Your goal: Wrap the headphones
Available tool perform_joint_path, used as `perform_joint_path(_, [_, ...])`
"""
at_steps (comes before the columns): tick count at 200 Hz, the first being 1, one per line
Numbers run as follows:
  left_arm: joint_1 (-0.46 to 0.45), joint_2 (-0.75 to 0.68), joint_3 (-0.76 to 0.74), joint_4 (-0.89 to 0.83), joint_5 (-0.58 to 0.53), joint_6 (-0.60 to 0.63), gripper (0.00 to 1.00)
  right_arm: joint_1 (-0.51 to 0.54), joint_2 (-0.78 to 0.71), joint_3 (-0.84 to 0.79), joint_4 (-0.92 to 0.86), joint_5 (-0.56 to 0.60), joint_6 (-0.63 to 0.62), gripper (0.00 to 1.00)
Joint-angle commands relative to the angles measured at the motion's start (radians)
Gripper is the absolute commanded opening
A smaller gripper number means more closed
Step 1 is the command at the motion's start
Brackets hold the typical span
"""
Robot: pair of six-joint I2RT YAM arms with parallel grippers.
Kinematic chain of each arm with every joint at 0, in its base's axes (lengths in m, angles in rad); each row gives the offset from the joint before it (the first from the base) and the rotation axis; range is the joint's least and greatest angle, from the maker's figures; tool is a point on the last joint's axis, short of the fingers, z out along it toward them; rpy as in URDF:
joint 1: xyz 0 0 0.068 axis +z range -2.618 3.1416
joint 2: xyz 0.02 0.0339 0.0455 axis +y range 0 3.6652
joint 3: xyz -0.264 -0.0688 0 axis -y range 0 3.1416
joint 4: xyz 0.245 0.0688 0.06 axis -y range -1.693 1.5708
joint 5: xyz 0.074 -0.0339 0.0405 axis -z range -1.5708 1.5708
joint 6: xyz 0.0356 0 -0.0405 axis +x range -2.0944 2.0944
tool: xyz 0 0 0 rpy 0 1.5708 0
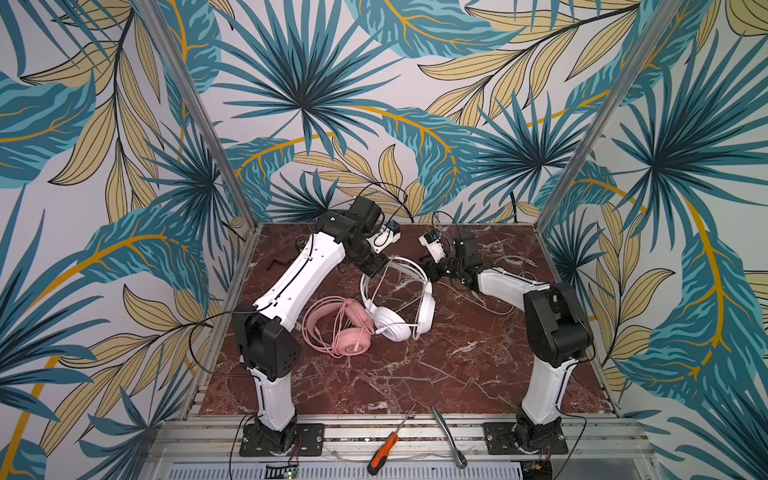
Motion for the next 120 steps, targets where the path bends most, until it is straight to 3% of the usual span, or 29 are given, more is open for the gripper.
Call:
perform_joint_path(1, [0.000, -0.043, 0.004, 0.008, 0.070, -0.002, 0.00, 0.003, -0.041, -0.091, 0.110, -0.032, 0.059, 0.69])
perform_joint_path(70, [0.007, -0.041, 0.008, 0.007, 0.133, -0.011, 0.00, -0.002, -0.192, -0.314, 0.211, -0.040, 0.082, 0.69])
perform_joint_path(94, [0.012, -0.035, 0.011, 0.008, 0.140, -0.021, 0.00, -0.005, -0.238, -0.384, 0.256, -0.094, 0.085, 0.69])
perform_joint_path(120, [0.014, -0.024, 0.017, 0.007, 0.150, -0.028, 0.00, -0.003, -0.244, -0.466, 0.459, -0.150, 0.170, 0.69])
